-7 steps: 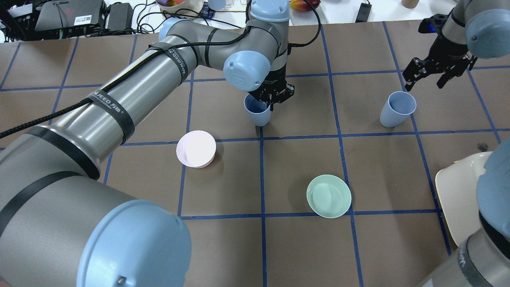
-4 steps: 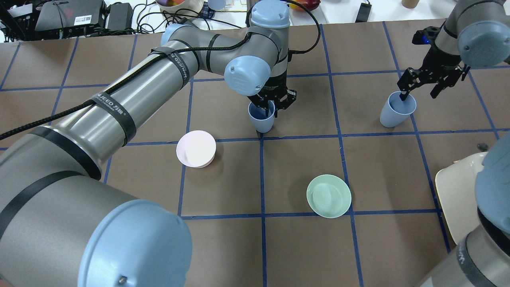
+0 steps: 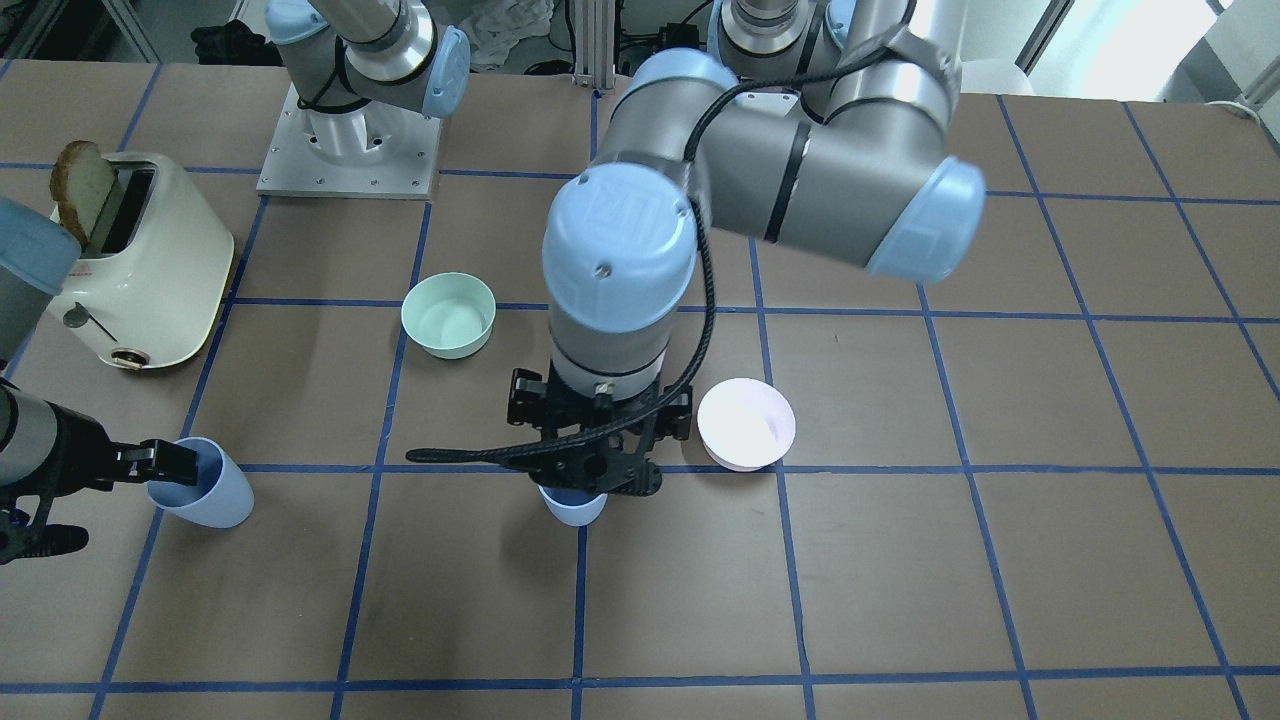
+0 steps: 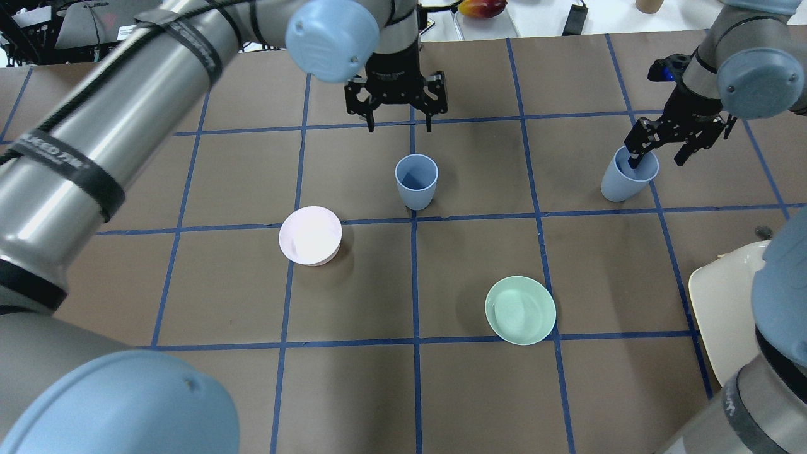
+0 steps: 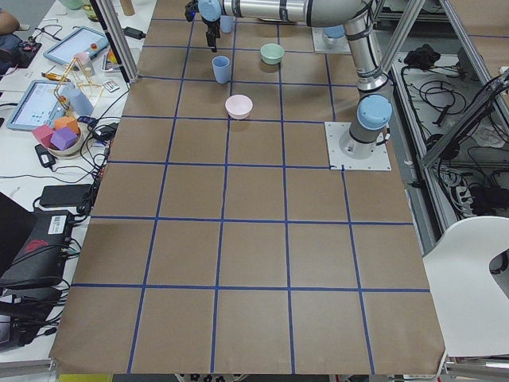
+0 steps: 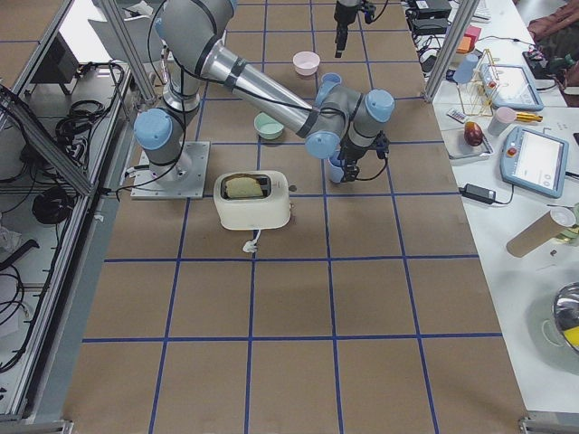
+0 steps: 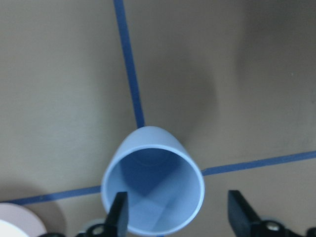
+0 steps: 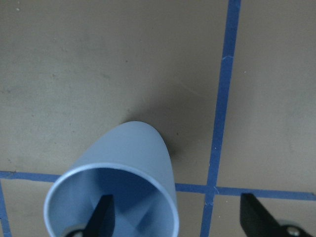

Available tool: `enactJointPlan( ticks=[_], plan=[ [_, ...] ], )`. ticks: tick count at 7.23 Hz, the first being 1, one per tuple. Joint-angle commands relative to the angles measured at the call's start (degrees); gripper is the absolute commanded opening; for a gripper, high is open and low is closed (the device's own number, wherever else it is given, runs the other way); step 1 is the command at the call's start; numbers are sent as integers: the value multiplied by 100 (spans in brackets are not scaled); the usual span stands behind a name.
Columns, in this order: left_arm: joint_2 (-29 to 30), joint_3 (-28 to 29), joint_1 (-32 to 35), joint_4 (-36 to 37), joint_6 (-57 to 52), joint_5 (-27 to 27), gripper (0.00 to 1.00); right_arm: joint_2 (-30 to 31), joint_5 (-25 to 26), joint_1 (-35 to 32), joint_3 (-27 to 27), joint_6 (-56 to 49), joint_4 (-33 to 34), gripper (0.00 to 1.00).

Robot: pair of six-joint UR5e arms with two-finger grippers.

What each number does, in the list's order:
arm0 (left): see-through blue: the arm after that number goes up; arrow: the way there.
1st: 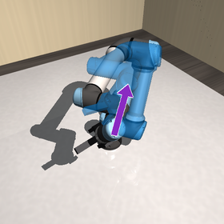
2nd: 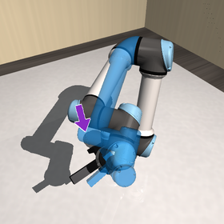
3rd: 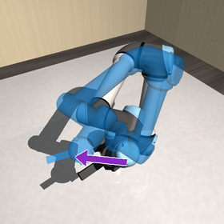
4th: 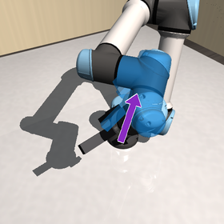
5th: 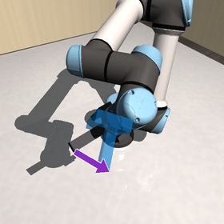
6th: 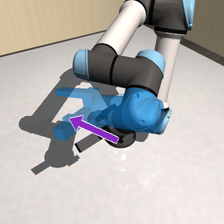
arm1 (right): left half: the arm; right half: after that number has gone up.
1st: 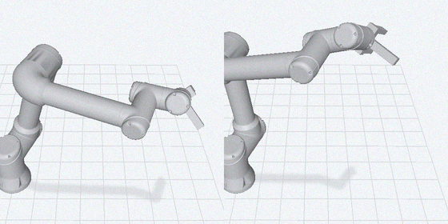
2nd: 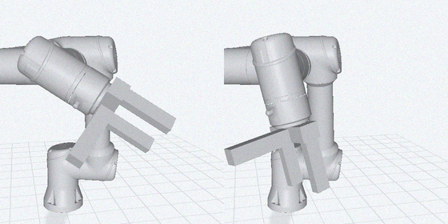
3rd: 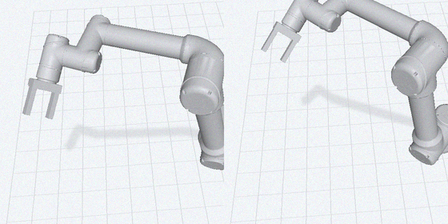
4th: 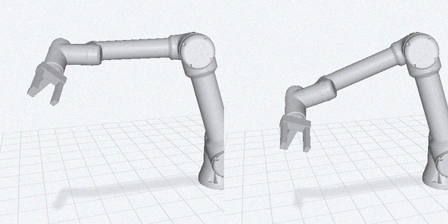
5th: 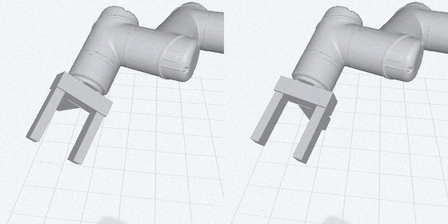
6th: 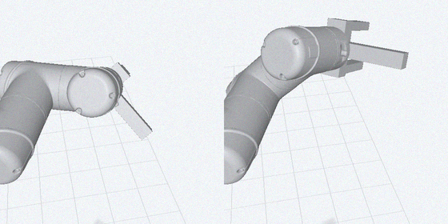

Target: Stack blue cups with both arms

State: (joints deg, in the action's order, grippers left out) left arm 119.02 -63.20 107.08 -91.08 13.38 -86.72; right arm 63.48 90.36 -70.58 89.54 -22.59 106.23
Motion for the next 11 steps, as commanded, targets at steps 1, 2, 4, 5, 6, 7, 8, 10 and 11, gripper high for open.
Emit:
enactJointPlan(
  ticks=[1,2,4,5,6,7,8,10,11],
  plan=[
    [-693,247,-485,-970,-352,-47,100,-2,8,0,20,18,3,36],
    [-957,107,-669,-1322,-354,-91,100,-2,8,0,11,105,3,9],
    [-1712,-848,-925,-1414,-302,-161,100,41,-1,-26,-24,325,-6,0],
    [-1968,-1357,-1013,-987,-301,-214,98,120,8,-44,-111,334,-23,0],
    [-2301,-2058,-1023,-312,-310,-310,98,234,25,-61,-182,343,-101,0],
    [-2531,-2692,-1092,712,-406,-363,100,539,17,-192,-243,456,-302,0],
    [-2733,-3055,-1267,1149,-746,-372,100,717,-96,-524,-340,771,-409,0],
    [-2754,-2857,-1497,1066,-872,-407,100,771,-106,-1541,-795,2261,-549,0],
    [-2666,-2717,-1497,848,-890,-373,100,736,-185,-2025,-1111,3095,-864,0]
  ],
)
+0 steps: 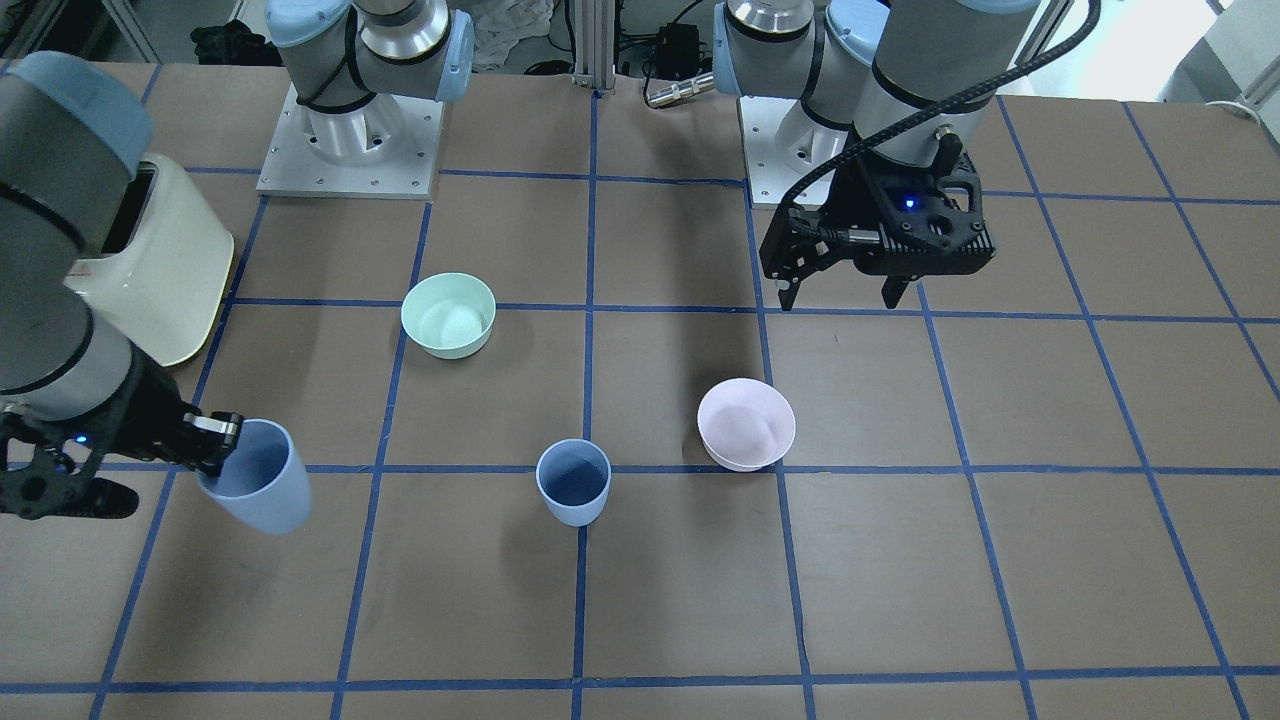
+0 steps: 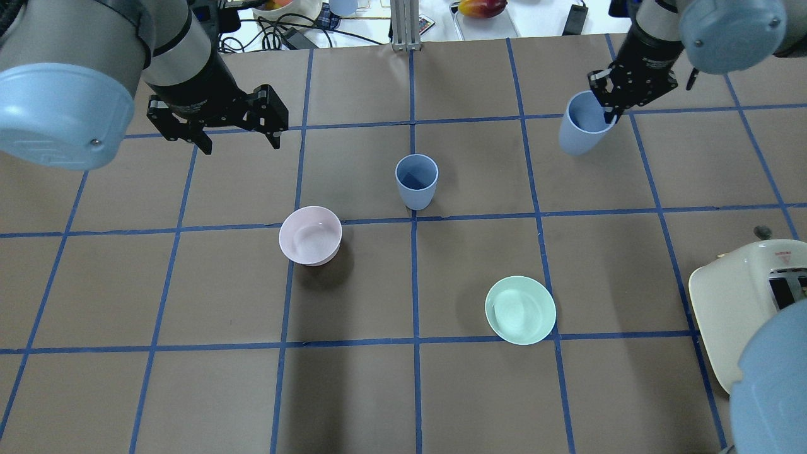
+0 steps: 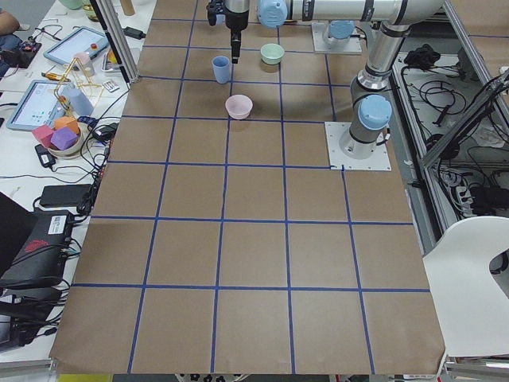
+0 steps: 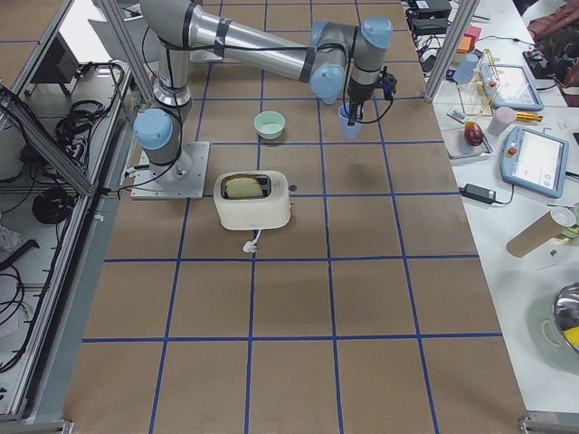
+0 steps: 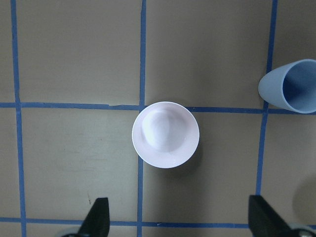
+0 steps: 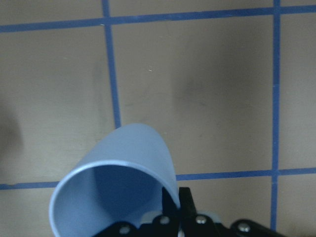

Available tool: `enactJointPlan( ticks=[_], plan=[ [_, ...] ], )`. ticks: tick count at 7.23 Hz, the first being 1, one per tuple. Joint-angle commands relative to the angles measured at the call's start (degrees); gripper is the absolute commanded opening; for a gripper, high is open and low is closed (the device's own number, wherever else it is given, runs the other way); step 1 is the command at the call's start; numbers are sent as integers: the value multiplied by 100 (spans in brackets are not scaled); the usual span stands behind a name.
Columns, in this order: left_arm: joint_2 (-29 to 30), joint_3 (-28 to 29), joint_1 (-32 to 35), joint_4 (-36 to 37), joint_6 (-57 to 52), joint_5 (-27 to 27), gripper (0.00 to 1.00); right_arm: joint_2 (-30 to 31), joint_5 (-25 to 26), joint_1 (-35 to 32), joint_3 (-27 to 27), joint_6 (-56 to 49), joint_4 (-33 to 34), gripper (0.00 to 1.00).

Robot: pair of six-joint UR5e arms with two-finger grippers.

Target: Stack blue cups with both arms

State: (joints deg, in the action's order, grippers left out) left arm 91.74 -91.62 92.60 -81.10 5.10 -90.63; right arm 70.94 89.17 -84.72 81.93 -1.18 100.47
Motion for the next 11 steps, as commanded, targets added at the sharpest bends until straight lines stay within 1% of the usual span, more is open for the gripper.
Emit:
enactJointPlan(
  ticks=[1,2,3,4,6,11],
  plan=[
    [168,371,-40,-509,-62,54,100,-62,-188,-1086,-519,1797,-457,0],
    [177,469,-40,-704,-53,45,100,-132,-206,-1569,-555,2450,-432,0],
    [177,452,-40,-706,-62,45,100,-237,-207,-1887,-564,2917,-388,0],
    [169,452,-40,-680,-62,63,100,-282,-259,-2021,-634,3166,-353,0],
    [143,452,-40,-662,-62,19,100,-545,-356,-2118,-696,3388,-213,0],
    [151,444,-40,-653,-53,2,100,-625,-356,-2119,-678,3379,-212,0]
  ],
)
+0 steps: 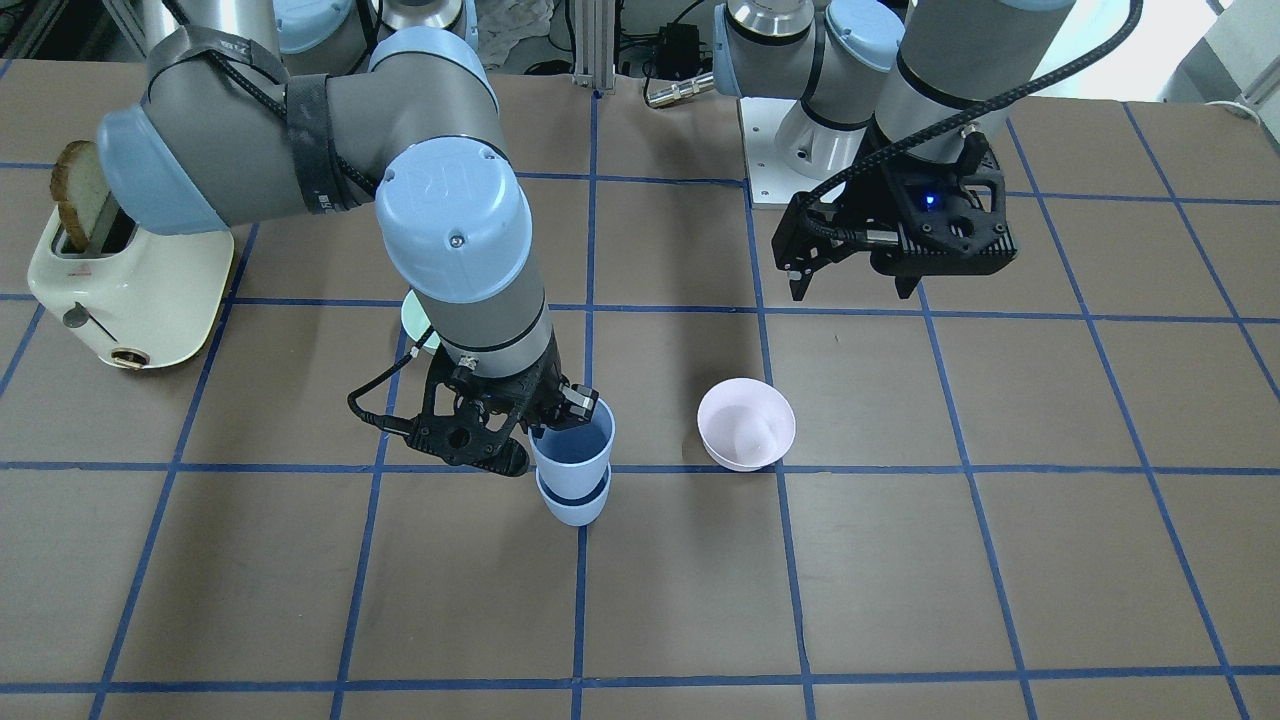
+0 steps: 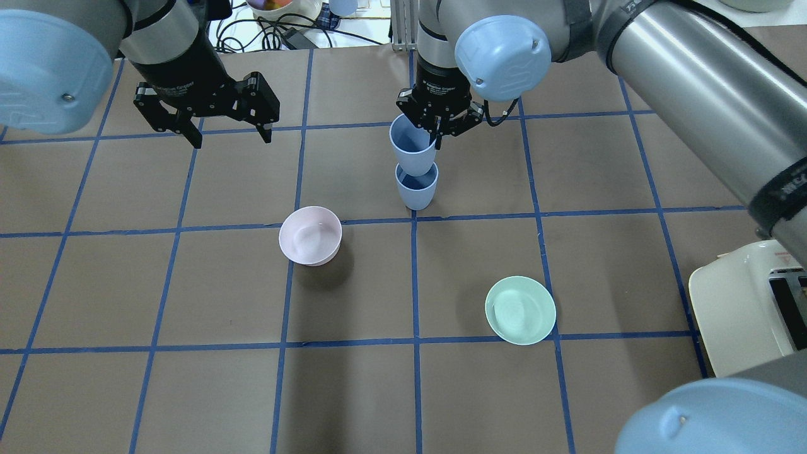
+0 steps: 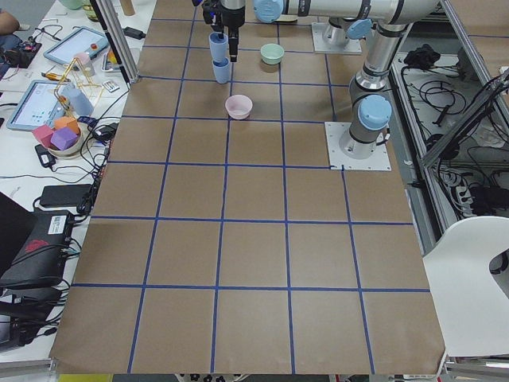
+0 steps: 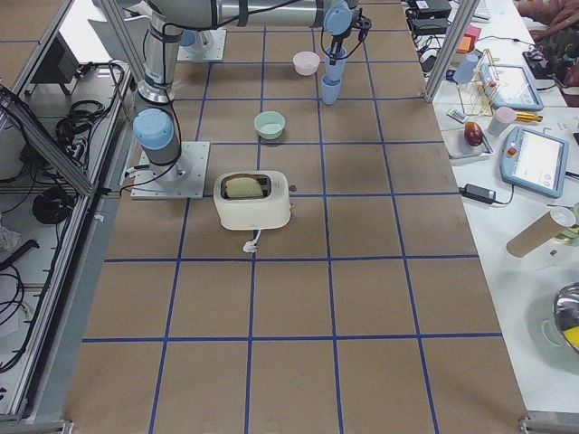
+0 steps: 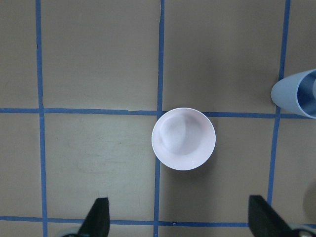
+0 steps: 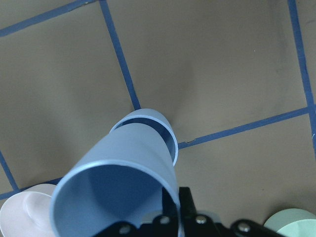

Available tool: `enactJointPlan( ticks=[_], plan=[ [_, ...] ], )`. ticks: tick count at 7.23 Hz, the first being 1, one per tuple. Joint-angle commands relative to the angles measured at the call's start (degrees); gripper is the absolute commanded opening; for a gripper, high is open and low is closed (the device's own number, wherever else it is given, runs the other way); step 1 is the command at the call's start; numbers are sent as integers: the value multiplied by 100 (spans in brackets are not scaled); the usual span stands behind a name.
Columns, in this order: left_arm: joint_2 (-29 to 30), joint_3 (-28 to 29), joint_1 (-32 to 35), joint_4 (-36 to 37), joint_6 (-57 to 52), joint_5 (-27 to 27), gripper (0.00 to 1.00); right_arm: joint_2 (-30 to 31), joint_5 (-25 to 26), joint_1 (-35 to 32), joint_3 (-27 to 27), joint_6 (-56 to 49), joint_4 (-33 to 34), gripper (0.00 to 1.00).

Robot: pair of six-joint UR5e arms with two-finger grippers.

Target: Stack blue cups with both arms

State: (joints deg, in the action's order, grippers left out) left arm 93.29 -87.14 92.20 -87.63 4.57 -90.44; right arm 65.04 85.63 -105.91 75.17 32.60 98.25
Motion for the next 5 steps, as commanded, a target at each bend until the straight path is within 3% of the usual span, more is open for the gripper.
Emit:
enactJointPlan(
  ticks=[1,5],
  plan=[
    [-4,-5,0,0,-9,-27,100,-114,-2,0,7,1,10,0],
    [5,-5,0,0,0,-18,100,-175,-20,0,15,1,1,0]
  ],
)
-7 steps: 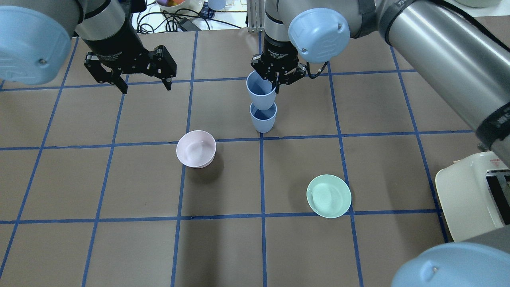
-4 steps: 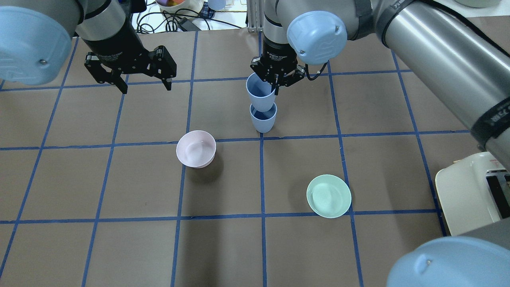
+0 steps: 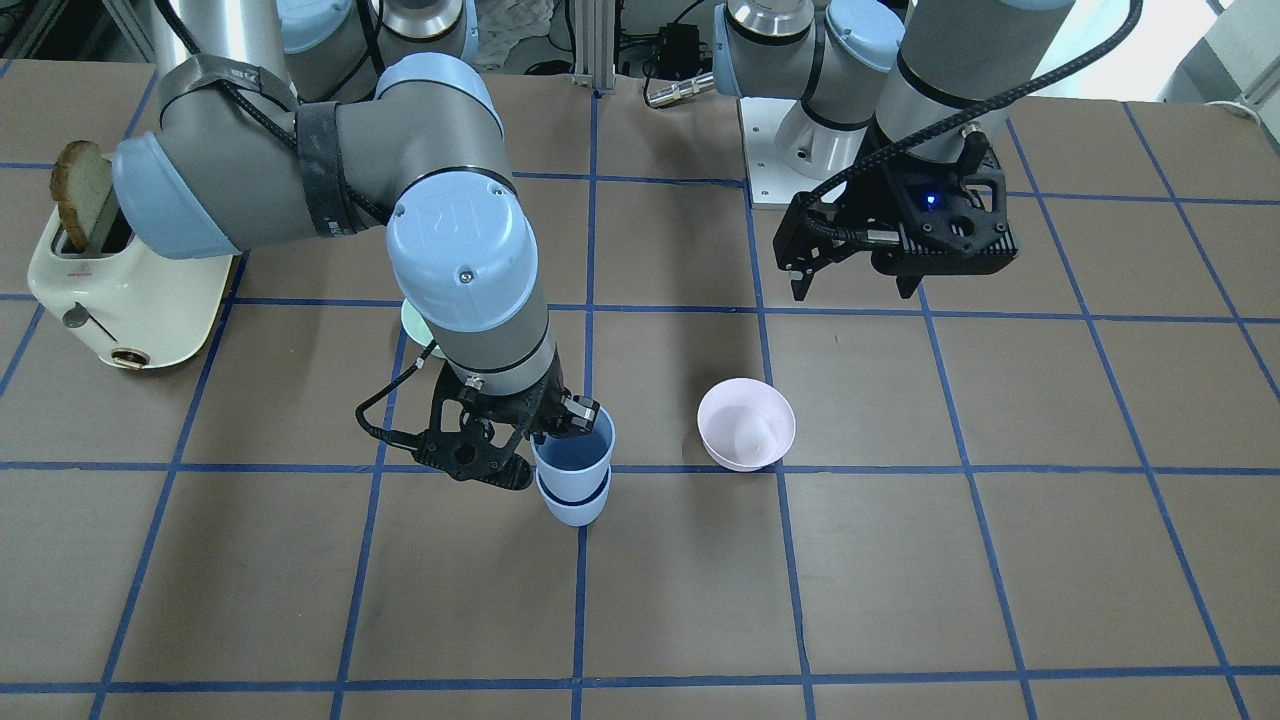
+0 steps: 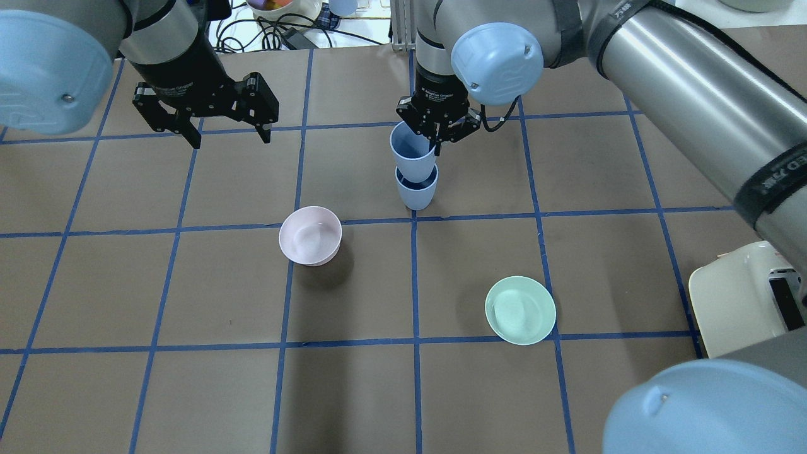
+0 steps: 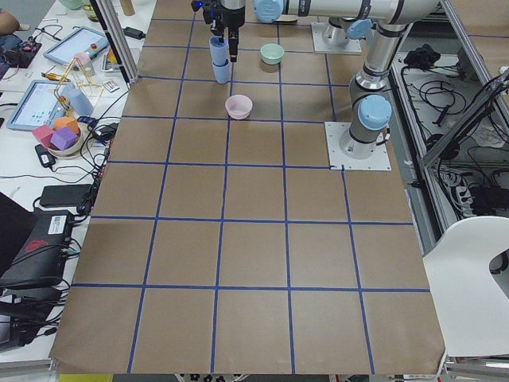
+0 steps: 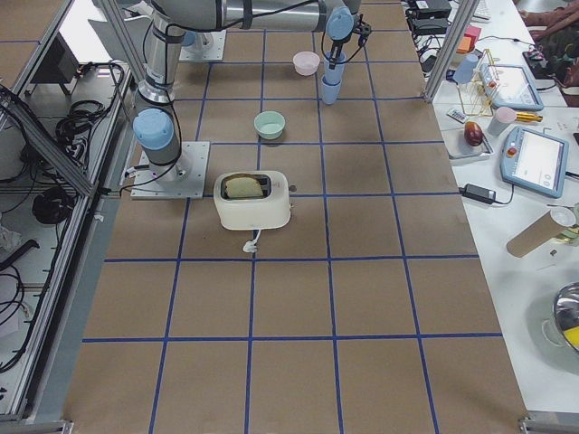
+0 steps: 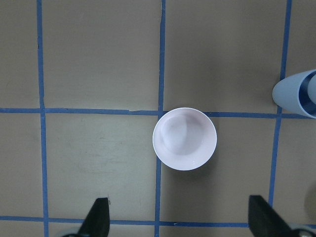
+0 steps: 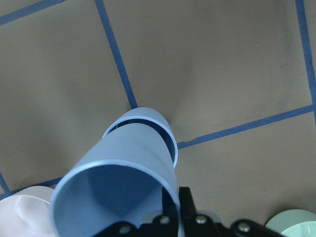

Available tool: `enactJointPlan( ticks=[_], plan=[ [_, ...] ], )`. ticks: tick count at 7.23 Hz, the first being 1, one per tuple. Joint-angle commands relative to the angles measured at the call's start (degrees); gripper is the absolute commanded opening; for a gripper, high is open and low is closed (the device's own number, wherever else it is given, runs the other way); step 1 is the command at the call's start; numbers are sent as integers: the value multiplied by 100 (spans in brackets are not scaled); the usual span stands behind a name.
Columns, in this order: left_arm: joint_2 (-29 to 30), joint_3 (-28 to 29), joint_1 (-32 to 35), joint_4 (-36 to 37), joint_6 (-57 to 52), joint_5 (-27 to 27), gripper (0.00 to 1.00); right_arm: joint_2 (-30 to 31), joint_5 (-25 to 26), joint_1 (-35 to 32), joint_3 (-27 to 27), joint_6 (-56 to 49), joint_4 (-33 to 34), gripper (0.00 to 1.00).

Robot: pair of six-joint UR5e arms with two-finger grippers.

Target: Stack blue cups with both arms

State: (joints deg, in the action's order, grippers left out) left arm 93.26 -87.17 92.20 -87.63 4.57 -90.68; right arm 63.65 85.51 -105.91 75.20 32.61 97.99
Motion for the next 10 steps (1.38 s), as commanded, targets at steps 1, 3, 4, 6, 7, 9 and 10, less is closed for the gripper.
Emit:
enactJointPlan(
  ticks=[1,3,4,6,7,9,10],
  plan=[
    [25,-1,0,35,9,32,100,-106,-8,0,12,0,36,0],
    [25,-10,0,53,18,41,100,-220,1,0,21,-9,44,16],
    [25,-10,0,53,18,50,100,-256,36,0,21,-18,79,72],
    [25,-10,0,44,18,41,100,-151,9,52,-40,-113,71,100],
    [25,-10,0,44,18,41,100,15,10,122,-127,-236,10,100],
    [25,-10,0,44,18,41,100,226,115,664,-330,-1286,-514,100],
    [25,-10,-9,44,18,41,100,540,263,1129,-235,-2510,-1092,100]
  ],
)
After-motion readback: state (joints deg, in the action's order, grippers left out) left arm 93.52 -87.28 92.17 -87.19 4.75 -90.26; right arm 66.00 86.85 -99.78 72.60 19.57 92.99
